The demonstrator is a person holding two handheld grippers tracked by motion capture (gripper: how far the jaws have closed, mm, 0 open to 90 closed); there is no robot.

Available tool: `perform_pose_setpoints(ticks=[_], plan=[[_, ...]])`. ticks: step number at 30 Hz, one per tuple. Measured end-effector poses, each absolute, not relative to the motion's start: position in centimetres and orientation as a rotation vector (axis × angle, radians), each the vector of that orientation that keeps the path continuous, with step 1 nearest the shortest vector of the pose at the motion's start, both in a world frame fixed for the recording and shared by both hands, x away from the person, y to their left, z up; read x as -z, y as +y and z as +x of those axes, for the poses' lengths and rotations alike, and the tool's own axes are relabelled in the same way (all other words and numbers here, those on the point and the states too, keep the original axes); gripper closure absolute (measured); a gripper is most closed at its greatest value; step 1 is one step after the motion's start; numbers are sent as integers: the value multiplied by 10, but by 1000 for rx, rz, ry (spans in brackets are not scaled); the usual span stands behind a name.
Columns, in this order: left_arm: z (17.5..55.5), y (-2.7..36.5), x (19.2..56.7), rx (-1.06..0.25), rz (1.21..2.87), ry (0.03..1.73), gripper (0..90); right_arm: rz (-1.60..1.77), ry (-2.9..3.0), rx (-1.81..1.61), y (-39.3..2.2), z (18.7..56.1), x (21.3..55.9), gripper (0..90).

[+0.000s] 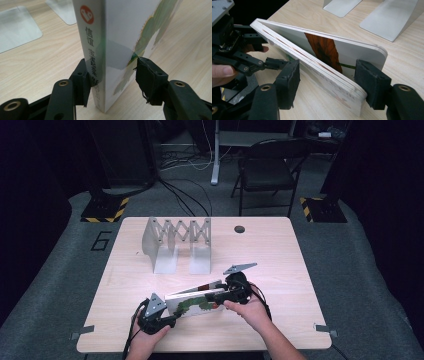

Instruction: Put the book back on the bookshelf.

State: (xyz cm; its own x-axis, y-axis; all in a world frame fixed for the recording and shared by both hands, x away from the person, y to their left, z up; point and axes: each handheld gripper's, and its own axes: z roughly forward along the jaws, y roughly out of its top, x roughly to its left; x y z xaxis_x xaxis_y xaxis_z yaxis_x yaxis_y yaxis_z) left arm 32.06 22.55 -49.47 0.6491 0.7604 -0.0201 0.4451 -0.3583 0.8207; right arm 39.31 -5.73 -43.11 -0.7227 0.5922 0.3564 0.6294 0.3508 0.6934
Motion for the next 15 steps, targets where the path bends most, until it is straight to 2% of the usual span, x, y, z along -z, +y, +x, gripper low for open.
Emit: perform_pose_setpoints(ticks=[7,15], plan=[[315,221,496,-485,2032,892,509,-1142,-2536,1369,-63,394,435,319],[317,225,495,-436,2042,869,498,-1169,-2538,1352,-74,395,444,321]])
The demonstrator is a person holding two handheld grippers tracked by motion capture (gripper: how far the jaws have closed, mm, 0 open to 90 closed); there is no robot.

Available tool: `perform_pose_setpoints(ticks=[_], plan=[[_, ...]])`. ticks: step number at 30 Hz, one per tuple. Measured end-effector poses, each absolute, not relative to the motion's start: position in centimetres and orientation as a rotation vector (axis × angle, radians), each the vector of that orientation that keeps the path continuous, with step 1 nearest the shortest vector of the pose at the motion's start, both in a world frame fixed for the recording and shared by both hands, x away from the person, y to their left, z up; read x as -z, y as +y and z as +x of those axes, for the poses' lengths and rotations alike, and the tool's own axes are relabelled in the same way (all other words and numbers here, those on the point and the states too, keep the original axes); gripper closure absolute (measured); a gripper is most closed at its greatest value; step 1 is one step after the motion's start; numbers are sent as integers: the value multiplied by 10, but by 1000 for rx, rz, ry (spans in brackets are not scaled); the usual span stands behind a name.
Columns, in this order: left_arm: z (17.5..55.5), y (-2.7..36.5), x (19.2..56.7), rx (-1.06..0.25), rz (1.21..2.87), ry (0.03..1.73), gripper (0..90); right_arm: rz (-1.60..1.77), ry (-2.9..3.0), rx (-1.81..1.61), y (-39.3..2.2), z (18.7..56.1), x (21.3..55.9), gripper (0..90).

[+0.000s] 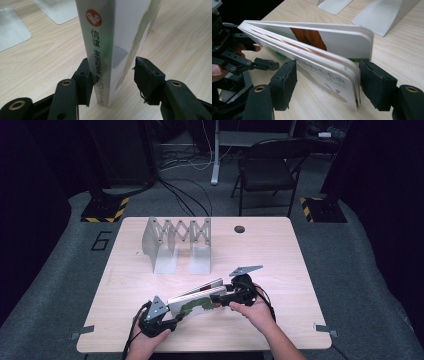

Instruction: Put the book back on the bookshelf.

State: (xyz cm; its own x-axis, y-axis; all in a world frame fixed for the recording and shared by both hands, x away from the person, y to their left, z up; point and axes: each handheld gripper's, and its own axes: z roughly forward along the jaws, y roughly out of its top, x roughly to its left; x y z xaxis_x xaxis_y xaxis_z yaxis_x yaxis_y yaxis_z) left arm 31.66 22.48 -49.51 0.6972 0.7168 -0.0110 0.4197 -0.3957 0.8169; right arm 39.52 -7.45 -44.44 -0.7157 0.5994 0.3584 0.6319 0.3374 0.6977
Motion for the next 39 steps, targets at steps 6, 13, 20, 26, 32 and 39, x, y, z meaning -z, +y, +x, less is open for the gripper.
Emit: perform_pose_setpoints(ticks=[6,13,20,26,32,39], plan=[[317,229,491,-439,2006,874,440,-1194,-2525,1335,-78,397,450,343],[321,233,486,-407,1992,871,403,-1198,-2530,1328,-81,398,455,369],[324,231,482,-414,1968,855,408,-1212,-2543,1329,-83,396,457,384],[330,226,478,-399,1979,811,417,-1232,-2562,1323,-87,394,459,409],[334,223,476,-403,1977,790,430,-1259,-2570,1330,-90,391,459,434],[336,216,473,-383,1978,751,480,-1301,-2571,1341,-92,391,459,468]])
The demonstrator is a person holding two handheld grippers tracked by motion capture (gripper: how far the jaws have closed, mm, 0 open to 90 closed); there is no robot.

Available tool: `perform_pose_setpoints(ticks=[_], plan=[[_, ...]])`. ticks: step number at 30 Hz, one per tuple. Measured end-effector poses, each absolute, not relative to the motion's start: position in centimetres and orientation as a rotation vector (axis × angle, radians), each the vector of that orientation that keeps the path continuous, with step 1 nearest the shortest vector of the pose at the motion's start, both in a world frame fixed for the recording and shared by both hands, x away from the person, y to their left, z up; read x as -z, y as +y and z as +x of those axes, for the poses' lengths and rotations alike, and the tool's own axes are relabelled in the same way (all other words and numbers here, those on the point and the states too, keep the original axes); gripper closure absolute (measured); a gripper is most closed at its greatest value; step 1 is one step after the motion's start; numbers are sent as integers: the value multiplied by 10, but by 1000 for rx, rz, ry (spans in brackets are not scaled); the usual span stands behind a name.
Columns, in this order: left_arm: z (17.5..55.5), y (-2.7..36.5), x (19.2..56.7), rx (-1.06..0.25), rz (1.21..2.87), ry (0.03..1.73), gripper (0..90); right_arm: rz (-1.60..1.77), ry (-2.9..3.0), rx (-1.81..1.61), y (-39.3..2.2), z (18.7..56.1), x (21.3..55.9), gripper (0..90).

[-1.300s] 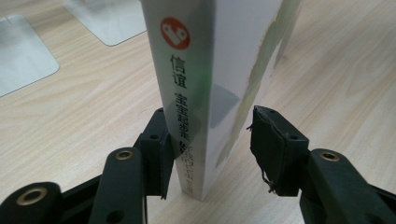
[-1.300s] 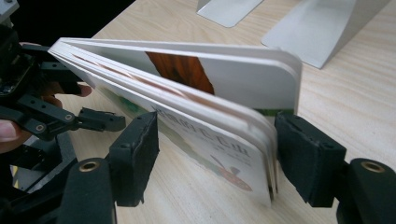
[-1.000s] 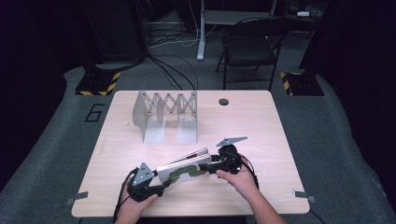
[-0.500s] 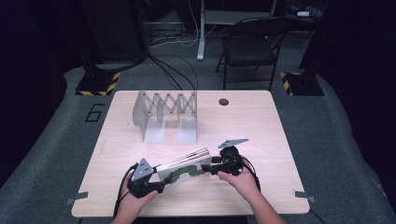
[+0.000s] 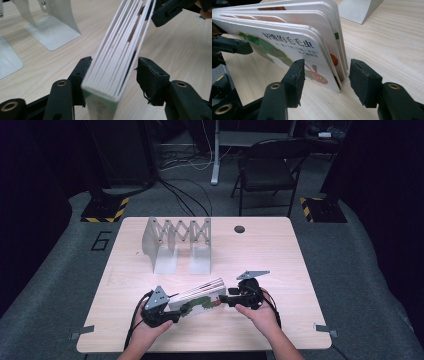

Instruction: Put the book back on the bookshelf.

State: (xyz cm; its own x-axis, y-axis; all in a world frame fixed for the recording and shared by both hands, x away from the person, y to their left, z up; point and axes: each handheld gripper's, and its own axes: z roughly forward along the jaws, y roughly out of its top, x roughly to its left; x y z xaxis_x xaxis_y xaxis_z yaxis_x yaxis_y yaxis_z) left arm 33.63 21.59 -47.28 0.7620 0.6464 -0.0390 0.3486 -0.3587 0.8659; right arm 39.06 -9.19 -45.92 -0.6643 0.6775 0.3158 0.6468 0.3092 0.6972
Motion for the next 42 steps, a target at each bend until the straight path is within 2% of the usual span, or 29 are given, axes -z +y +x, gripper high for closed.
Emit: perform_pose_setpoints(ticks=[3,5,9,22,31,42], plan=[[334,214,471,-395,1984,749,502,1274,2498,-1309,-92,391,459,475],[333,214,470,-403,1987,757,553,1280,2488,-1308,-93,390,459,487],[329,210,469,-437,2002,765,568,1280,2468,-1313,-94,392,458,496],[311,193,464,-413,2025,697,739,1289,2445,-1327,-92,394,458,497],[312,187,465,-419,2017,711,739,1289,2443,-1331,-94,394,458,494],[318,179,466,-403,2024,747,676,1296,2449,-1329,-92,393,459,491]])
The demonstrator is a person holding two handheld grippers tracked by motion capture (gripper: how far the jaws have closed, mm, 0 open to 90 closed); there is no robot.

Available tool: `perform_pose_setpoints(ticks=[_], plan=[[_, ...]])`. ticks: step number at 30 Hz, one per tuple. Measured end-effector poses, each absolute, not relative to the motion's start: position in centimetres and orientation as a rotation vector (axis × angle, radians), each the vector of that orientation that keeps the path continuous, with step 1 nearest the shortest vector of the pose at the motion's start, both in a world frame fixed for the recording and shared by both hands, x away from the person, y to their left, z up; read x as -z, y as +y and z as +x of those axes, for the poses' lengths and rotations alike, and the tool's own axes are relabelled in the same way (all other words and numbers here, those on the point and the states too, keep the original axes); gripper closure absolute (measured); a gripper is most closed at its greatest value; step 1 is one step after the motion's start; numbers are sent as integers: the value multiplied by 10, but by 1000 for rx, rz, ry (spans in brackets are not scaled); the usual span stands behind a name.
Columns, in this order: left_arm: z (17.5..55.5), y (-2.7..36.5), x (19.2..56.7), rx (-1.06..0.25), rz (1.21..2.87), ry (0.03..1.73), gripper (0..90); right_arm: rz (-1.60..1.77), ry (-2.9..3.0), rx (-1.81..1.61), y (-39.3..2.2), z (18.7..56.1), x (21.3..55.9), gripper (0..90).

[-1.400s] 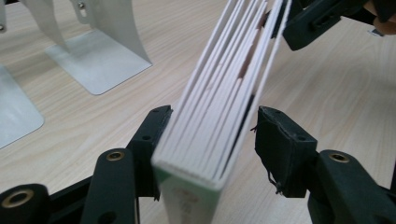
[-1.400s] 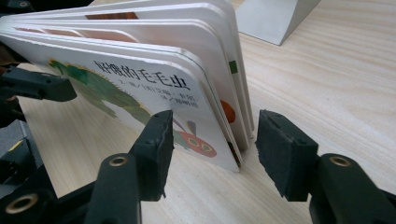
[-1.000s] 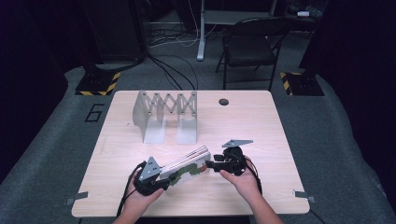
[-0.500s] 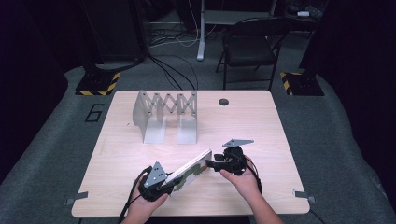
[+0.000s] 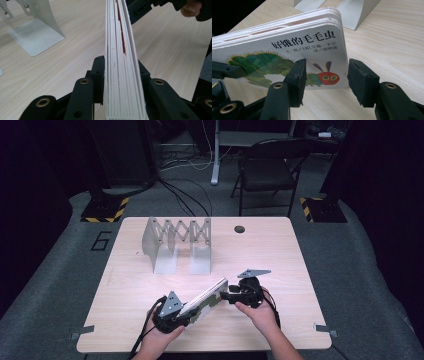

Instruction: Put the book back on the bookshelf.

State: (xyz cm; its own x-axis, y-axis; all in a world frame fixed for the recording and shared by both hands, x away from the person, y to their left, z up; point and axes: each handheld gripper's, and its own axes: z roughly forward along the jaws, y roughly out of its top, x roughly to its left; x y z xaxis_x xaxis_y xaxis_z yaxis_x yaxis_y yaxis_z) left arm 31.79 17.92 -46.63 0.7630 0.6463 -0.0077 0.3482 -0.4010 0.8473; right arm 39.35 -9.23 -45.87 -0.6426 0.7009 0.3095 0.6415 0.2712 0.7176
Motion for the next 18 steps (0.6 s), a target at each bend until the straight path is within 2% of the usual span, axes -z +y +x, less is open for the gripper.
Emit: perform_pose_setpoints(ticks=[2,18], plan=[[319,178,466,-394,2031,753,652,1292,2451,-1325,-92,394,459,491],[324,170,467,-403,2028,781,658,1293,2454,-1323,-93,395,459,491]])
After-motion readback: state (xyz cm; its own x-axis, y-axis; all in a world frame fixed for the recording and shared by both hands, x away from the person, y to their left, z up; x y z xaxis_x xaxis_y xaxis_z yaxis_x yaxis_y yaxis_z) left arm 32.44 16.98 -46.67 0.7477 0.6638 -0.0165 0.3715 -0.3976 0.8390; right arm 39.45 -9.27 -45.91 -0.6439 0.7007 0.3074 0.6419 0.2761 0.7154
